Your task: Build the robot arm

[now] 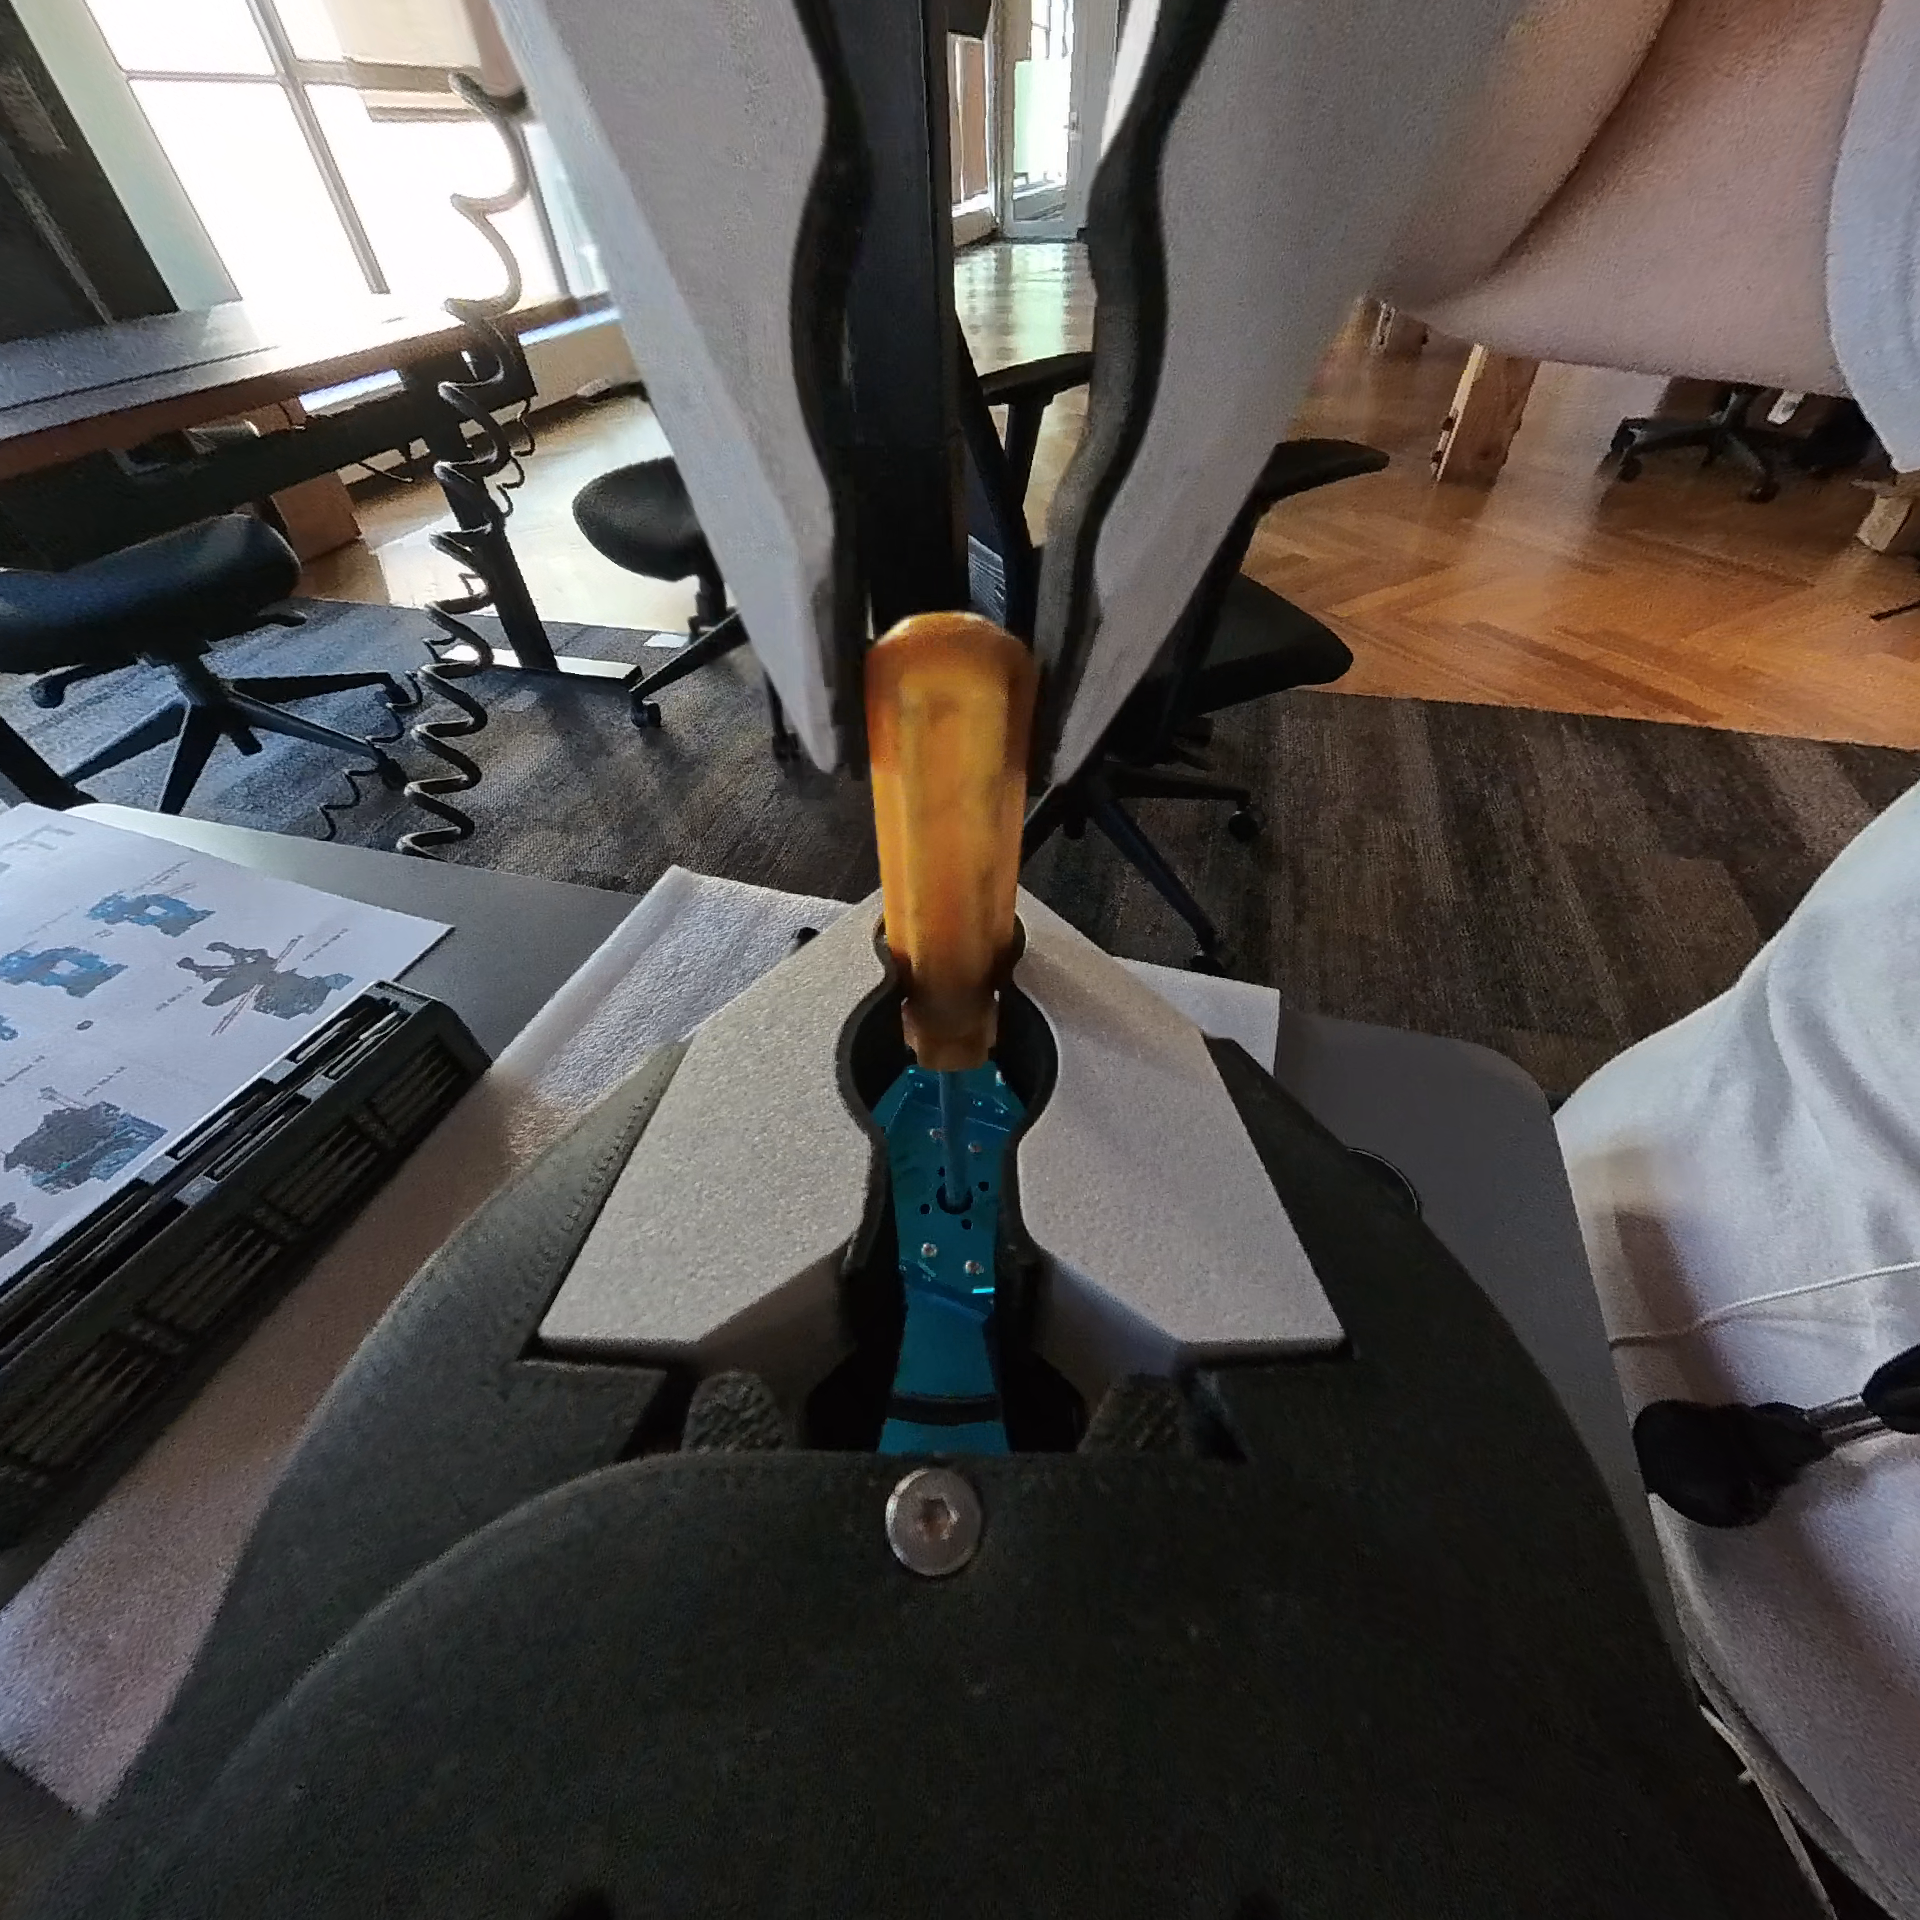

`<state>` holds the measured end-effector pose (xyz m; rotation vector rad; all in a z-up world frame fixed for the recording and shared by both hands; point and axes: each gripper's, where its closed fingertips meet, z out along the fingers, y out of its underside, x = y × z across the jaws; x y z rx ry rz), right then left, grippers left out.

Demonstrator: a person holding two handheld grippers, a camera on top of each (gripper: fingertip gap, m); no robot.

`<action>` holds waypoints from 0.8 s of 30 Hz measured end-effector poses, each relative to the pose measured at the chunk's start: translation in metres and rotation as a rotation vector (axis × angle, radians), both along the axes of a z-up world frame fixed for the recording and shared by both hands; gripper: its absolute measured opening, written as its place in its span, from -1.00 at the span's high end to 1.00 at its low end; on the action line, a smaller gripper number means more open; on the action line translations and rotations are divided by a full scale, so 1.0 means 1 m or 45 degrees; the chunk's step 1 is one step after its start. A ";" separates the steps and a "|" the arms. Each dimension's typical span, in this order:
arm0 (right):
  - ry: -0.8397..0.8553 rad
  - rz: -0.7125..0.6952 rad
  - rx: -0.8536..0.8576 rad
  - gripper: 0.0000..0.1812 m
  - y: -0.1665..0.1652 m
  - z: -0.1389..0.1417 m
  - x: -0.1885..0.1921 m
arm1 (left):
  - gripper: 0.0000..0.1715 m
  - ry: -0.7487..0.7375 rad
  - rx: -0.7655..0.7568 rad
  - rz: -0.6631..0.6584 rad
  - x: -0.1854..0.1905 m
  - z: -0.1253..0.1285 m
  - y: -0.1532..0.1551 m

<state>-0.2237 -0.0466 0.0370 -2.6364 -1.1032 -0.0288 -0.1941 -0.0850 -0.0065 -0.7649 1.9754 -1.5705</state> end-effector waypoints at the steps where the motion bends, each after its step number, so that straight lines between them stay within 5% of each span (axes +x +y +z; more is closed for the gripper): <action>1: 0.003 -0.061 -0.025 0.79 -0.002 0.000 0.001 | 0.89 -0.001 0.001 -0.001 0.000 0.000 0.000; 5: -0.003 -0.426 -0.097 0.79 -0.006 -0.001 0.004 | 0.90 -0.003 0.009 -0.008 0.001 -0.001 -0.003; 9: -0.153 -0.102 -0.003 0.64 -0.001 0.001 0.003 | 0.90 -0.014 0.030 -0.009 0.001 -0.001 -0.005; 12: -0.168 0.039 -0.009 0.80 -0.002 -0.002 0.001 | 0.89 -0.009 0.016 -0.005 0.001 0.000 -0.004; 18: -0.030 -0.506 -0.154 0.82 -0.012 -0.003 0.004 | 0.89 0.002 0.011 -0.018 0.002 -0.001 -0.007; 24: -0.192 0.023 0.045 0.56 0.002 0.005 0.004 | 0.89 0.000 -0.001 -0.019 0.001 0.000 -0.006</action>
